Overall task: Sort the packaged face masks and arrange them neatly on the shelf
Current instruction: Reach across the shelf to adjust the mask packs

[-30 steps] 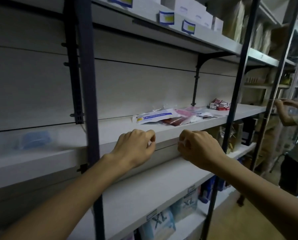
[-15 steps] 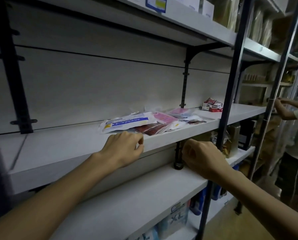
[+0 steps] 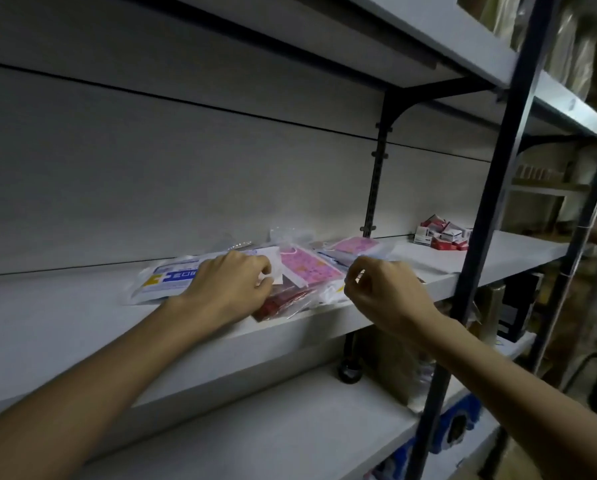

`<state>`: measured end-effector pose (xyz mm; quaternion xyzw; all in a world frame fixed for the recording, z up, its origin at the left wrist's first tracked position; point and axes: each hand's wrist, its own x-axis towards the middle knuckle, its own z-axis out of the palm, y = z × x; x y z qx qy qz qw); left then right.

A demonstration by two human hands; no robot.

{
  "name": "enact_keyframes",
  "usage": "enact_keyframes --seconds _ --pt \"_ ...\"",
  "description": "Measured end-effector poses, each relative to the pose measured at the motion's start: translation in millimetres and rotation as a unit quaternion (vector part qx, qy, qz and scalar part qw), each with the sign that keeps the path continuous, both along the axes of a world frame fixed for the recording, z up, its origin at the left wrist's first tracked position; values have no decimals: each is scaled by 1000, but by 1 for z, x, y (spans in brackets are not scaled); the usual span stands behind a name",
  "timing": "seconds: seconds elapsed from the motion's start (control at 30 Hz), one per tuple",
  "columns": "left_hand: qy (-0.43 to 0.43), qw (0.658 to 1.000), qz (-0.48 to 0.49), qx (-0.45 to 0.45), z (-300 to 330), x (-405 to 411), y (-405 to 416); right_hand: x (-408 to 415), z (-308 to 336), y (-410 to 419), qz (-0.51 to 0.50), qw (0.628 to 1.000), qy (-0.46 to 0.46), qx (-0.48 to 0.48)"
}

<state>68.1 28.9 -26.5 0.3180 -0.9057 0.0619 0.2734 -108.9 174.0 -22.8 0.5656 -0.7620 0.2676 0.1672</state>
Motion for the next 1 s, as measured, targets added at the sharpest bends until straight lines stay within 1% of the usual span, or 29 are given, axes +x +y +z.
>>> enact_keyframes --seconds 0.1,0.23,0.3,0.43,0.5,0.57,0.7,0.8,0.9,0.97,1.0 --pt "-25 999 42 9 -4 -1 -11 -19 1 -26 20 999 -27 -21" --pt "-37 994 102 26 -13 6 -17 -41 5 -66 14 997 -60 -48" --pt "-26 992 114 41 -17 9 -16 -47 5 -82 9 997 -73 -21" --pt "-11 988 145 46 -24 7 -7 -60 -1 -102 0 993 -91 77" --pt "3 985 167 54 -26 2 3 -67 -4 -109 15 989 -112 96" --pt "35 977 193 81 -24 -5 12 -74 -3 -110 39 985 -134 99" --pt "153 941 259 157 -21 -19 22 -85 5 -102 86 980 -156 85" --pt "195 913 309 182 -21 -22 28 -93 8 -98 113 975 -182 59" --pt "260 883 322 220 -17 -20 37 -102 8 -98 126 972 -196 28" --pt "328 850 317 264 -15 -17 41 -105 10 -95 139 966 -215 25" --pt "370 827 313 287 -14 -15 42 -107 11 -92 149 963 -224 23"
